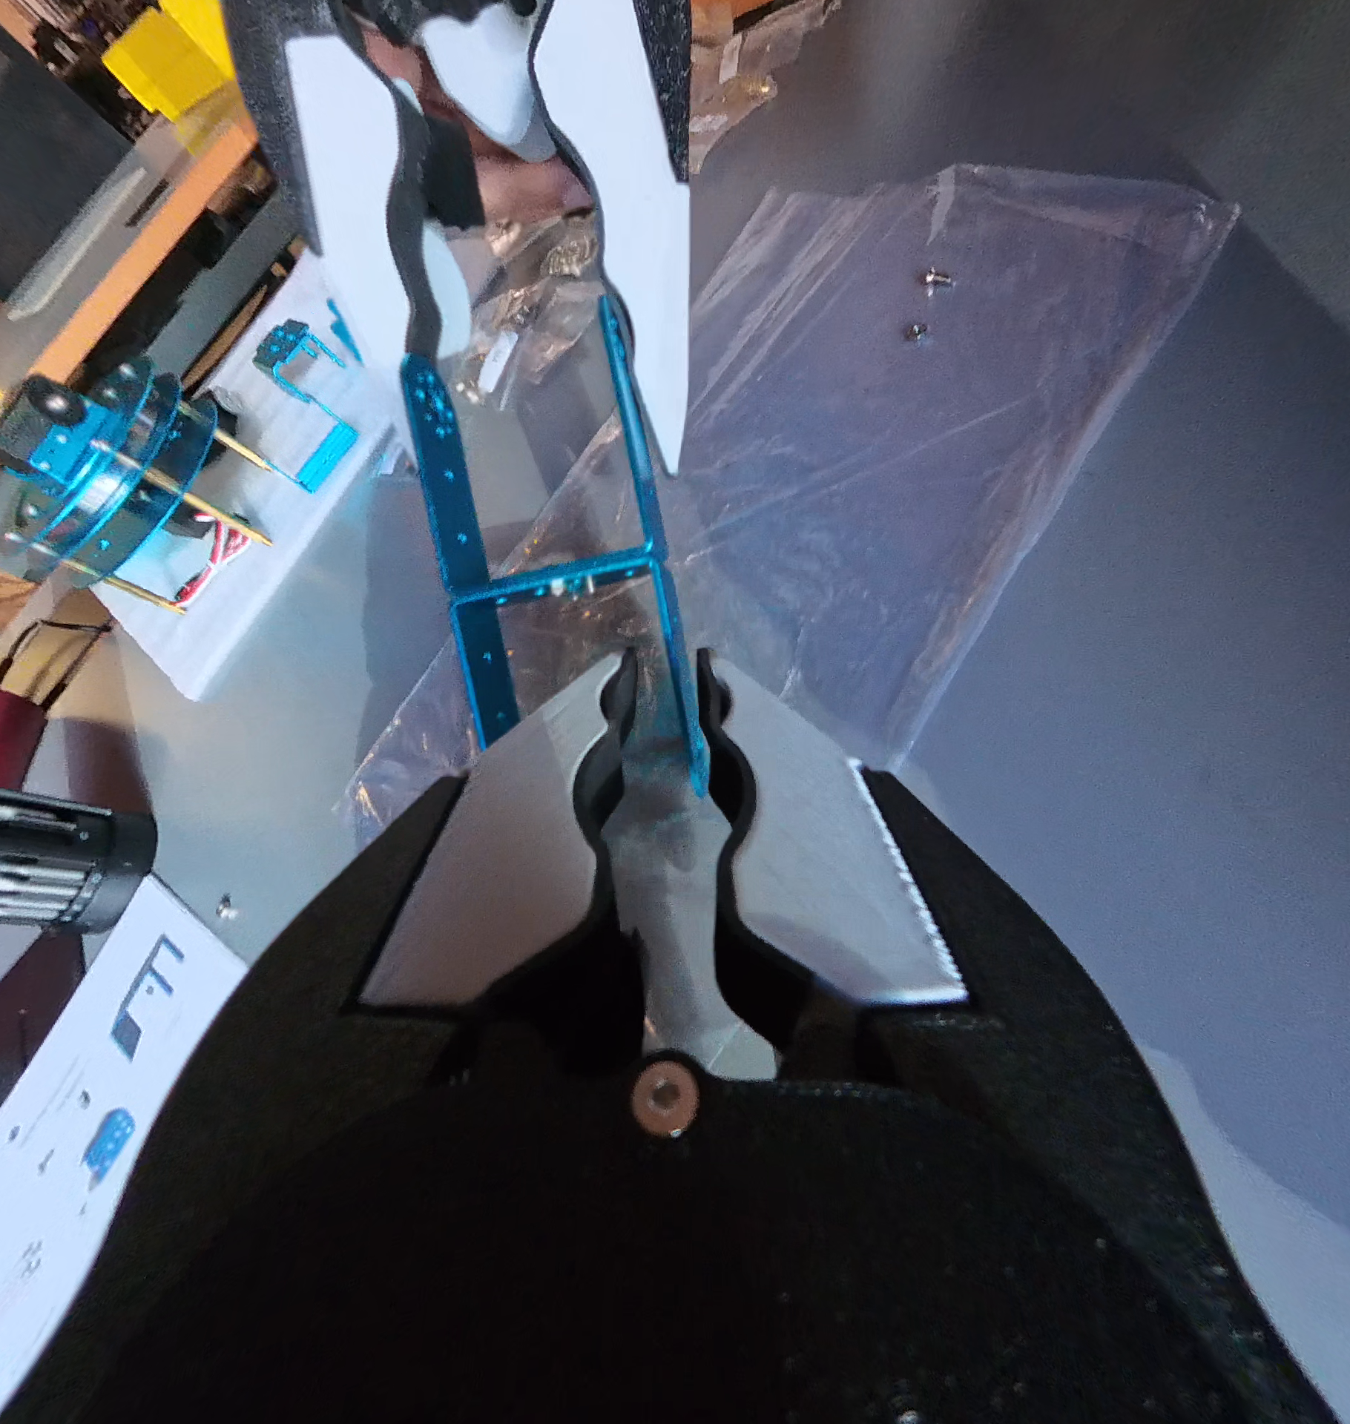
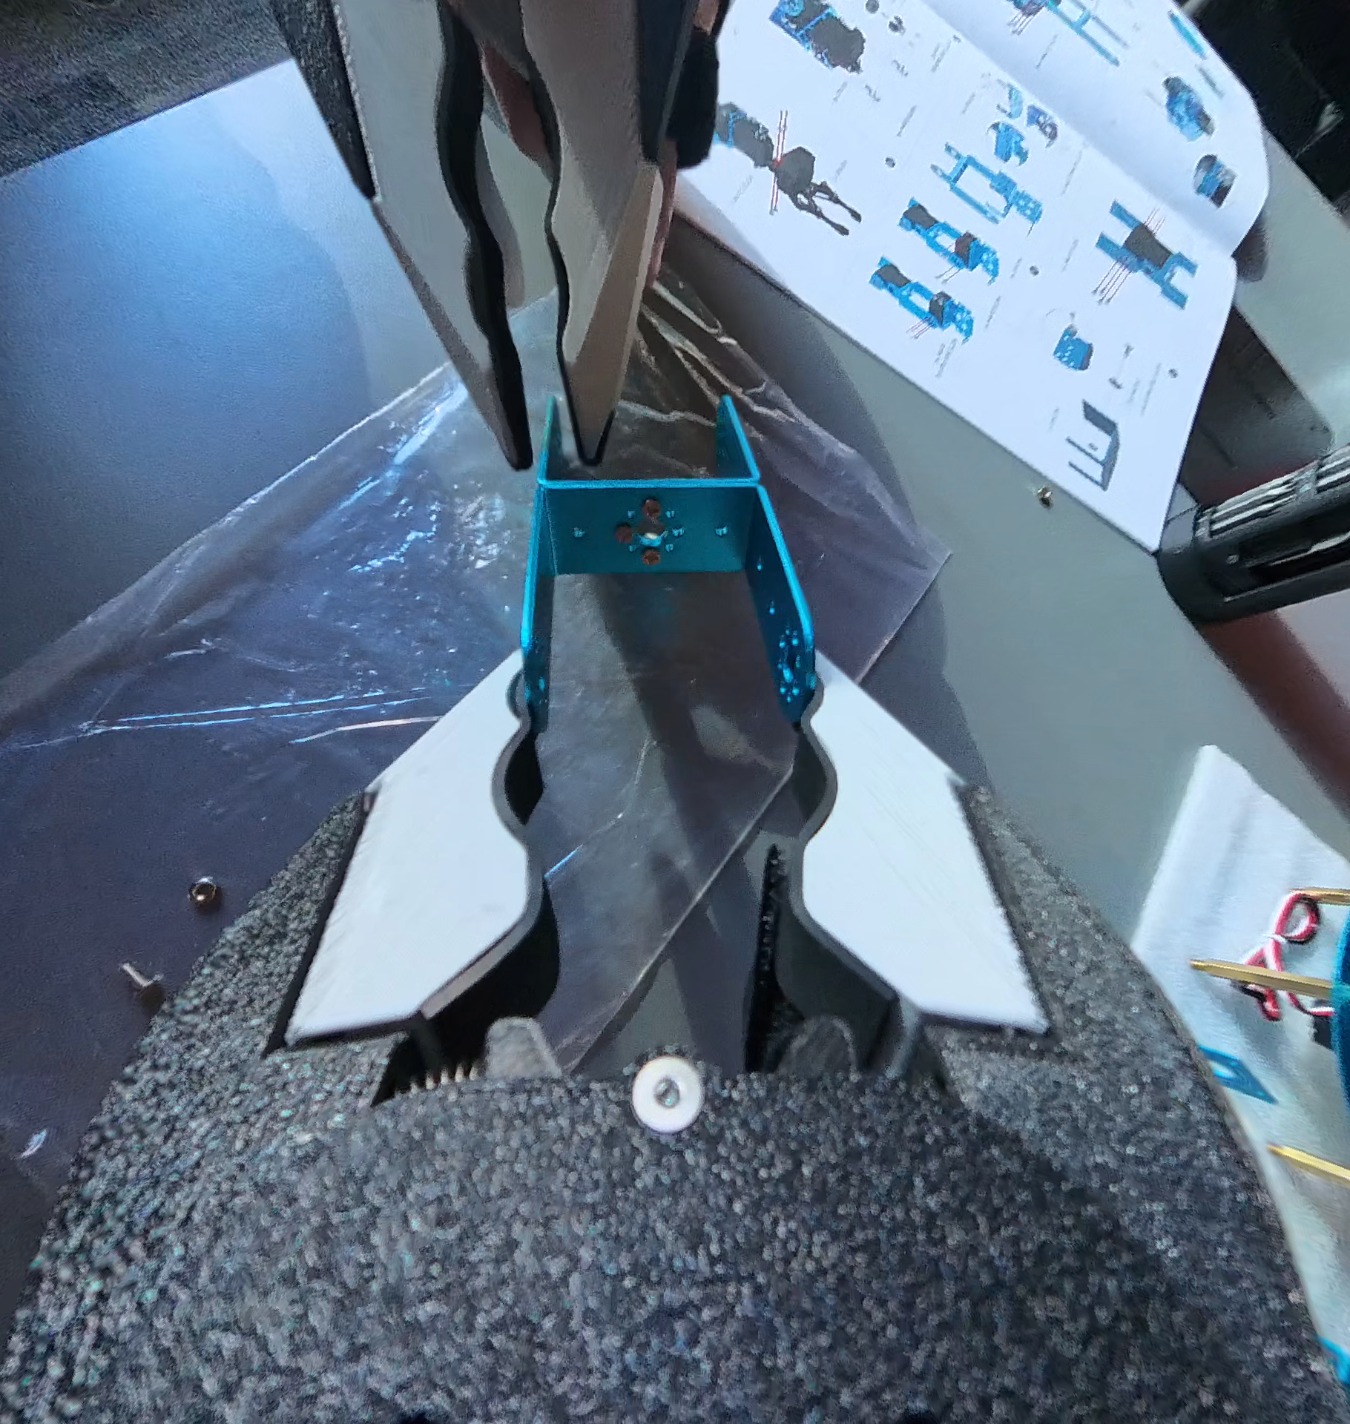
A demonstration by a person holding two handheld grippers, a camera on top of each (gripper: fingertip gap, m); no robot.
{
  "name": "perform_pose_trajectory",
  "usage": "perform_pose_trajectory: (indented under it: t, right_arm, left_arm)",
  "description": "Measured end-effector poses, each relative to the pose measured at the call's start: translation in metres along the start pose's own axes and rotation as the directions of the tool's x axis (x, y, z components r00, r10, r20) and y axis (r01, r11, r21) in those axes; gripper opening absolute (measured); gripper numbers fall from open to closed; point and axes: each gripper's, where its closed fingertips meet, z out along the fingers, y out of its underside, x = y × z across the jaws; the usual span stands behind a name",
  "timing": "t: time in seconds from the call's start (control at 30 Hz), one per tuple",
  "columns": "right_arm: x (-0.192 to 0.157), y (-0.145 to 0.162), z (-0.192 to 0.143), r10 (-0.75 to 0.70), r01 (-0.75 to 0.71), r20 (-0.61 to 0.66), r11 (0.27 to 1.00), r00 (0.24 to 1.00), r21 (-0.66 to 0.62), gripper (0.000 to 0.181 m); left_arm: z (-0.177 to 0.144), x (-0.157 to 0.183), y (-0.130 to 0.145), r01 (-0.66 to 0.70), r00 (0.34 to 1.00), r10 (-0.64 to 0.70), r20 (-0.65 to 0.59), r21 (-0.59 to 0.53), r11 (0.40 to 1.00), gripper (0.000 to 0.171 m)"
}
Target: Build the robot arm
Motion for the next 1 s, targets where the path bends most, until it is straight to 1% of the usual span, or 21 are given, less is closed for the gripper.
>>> perform_pose_trajectory:
  t: [0.1,0.17,0.27,0.37,0.43,0.47,0.5,0.57,0.63,0.67,0.73,0.8,0.93,1.0]
  right_arm:
    - [0.0,0.01,0.003,0.02,-0.02,0.021,1.0,1.0,-0.016,0.064]
    - [-0.003,0.014,0.004,0.052,-0.051,0.061,0.999,0.997,-0.004,0.064]
    - [-0.004,0.022,0.007,0.08,-0.08,0.088,0.997,0.993,-0.005,0.064]
    - [-0.01,0.04,0.014,0.106,-0.095,0.131,0.992,0.986,-0.082,0.065]
    - [-0.009,0.038,0.016,0.123,-0.115,0.143,0.991,0.982,-0.061,0.065]
    - [-0.01,0.038,0.016,0.135,-0.127,0.154,0.99,0.979,-0.058,0.065]
    - [-0.01,0.039,0.017,0.147,-0.138,0.163,0.988,0.976,-0.066,0.065]
    - [-0.011,0.04,0.016,0.153,-0.139,0.174,0.986,0.973,-0.087,0.065]
    - [-0.011,0.041,0.015,0.141,-0.121,0.184,0.986,0.973,-0.114,0.065]
    - [-0.011,0.042,0.015,0.143,-0.121,0.191,0.985,0.971,-0.124,0.065]
    - [-0.013,0.044,0.015,0.175,-0.143,0.231,0.978,0.957,-0.15,0.065]
    - [-0.013,0.044,0.014,0.185,-0.148,0.256,0.977,0.949,-0.155,0.066]
    - [-0.012,0.047,0.012,0.167,-0.122,0.257,0.976,0.952,-0.182,0.066]
    - [-0.013,0.048,0.011,0.163,-0.114,0.256,0.974,0.953,-0.197,0.065]
  left_arm:
    - [-0.009,0.002,0.007,0.027,0.999,-0.027,-0.018,-0.011,1.0,0.018]
    - [-0.018,0.001,0.011,0.055,0.998,-0.055,-0.016,-0.012,0.998,0.022]
    - [-0.036,-0.003,0.018,0.136,0.991,-0.136,-0.015,0.007,0.991,0.024]
    - [-0.055,-0.004,0.024,0.222,0.975,-0.222,-0.027,0.023,0.975,0.024]
    - [-0.065,-0.007,0.033,0.257,0.966,-0.257,-0.015,-0.007,0.966,0.024]
    - [-0.071,-0.01,0.035,0.261,0.965,-0.261,0.011,0.001,0.965,0.024]
    - [-0.075,-0.012,0.038,0.269,0.963,-0.269,0.026,0.002,0.963,0.024]
    - [-0.082,-0.01,0.045,0.296,0.955,-0.296,0.018,-0.017,0.955,0.025]
    - [-0.085,-0.008,0.051,0.314,0.949,-0.314,0.009,-0.039,0.948,0.025]
    - [-0.086,-0.011,0.053,0.322,0.947,-0.321,0.024,-0.037,0.946,0.025]
    - [-0.086,-0.012,0.055,0.344,0.939,-0.344,0.027,-0.03,0.938,0.025]
    - [-0.084,-0.011,0.052,0.351,0.936,-0.351,0.018,-0.014,0.936,0.025]
    - [-0.078,-0.008,0.049,0.332,0.943,-0.332,0.013,-0.028,0.943,0.025]
    - [-0.072,-0.008,0.044,0.344,0.939,-0.344,-0.003,-0.025,0.939,0.03]
